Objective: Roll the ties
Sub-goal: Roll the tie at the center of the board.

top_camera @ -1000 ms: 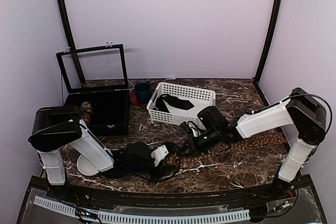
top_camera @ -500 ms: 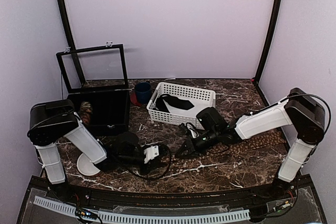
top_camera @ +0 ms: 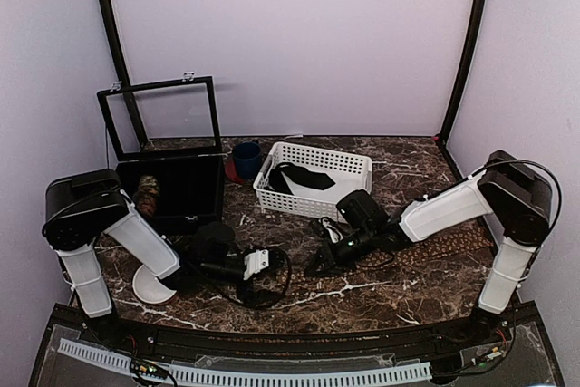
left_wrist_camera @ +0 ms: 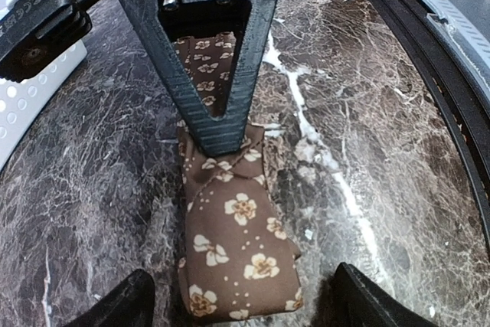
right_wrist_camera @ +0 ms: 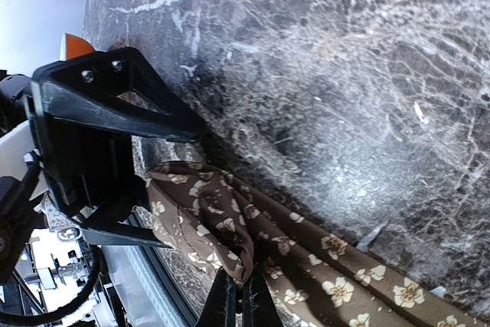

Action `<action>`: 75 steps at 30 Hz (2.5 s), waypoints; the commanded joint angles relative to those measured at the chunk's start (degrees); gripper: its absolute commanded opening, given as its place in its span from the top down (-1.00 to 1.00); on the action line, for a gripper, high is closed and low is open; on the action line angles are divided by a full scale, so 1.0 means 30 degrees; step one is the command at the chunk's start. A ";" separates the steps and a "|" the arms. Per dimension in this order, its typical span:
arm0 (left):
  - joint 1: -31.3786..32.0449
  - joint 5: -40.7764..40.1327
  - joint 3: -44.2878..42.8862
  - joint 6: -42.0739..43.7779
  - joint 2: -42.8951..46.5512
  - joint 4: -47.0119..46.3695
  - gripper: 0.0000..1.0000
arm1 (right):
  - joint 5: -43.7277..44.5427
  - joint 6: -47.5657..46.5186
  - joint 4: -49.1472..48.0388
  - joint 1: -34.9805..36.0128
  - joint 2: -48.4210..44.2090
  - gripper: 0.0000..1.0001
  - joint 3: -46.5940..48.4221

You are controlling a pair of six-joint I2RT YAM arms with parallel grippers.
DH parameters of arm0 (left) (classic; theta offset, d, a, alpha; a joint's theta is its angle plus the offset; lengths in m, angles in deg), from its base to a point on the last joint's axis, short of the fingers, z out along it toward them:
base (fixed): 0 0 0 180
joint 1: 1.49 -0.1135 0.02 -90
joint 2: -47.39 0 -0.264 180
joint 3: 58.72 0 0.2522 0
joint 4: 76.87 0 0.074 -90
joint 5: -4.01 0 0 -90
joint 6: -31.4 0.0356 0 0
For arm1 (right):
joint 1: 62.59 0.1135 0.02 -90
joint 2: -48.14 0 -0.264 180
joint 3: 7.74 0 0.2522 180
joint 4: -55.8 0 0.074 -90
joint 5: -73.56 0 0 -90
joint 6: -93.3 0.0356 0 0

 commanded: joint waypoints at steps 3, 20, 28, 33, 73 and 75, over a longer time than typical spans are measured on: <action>0.0179 -0.0300 0.0563 -0.3570 0.0821 -0.1937 -0.63 | 0.0272 -0.0278 -0.0235 -0.0118 0.0597 1.00 0.0067; 0.1273 -0.2240 -0.1458 -0.2945 -0.1573 -0.0325 0.22 | 0.0229 -0.0219 -0.0169 -0.0089 0.0217 1.00 0.0145; 0.0330 -0.0823 0.0145 -0.1624 -0.0155 -0.0515 0.39 | 0.0246 -0.0382 -0.0509 -0.0040 0.1271 1.00 0.0234; 0.0175 -0.1149 0.1978 -0.2693 0.0709 -0.3330 -0.27 | 0.0483 -0.0365 -0.0628 -0.0062 0.1734 1.00 0.0019; 0.0465 -0.0008 -0.1490 -0.4382 -0.4758 -0.4112 0.31 | 0.0550 -0.0336 -0.1081 -0.0120 0.1223 0.99 -0.0257; 0.0458 -0.0226 -0.1528 -0.4142 -0.4758 -0.3454 0.34 | 0.0533 -0.0337 -0.1041 -0.0268 0.0786 0.92 -0.0311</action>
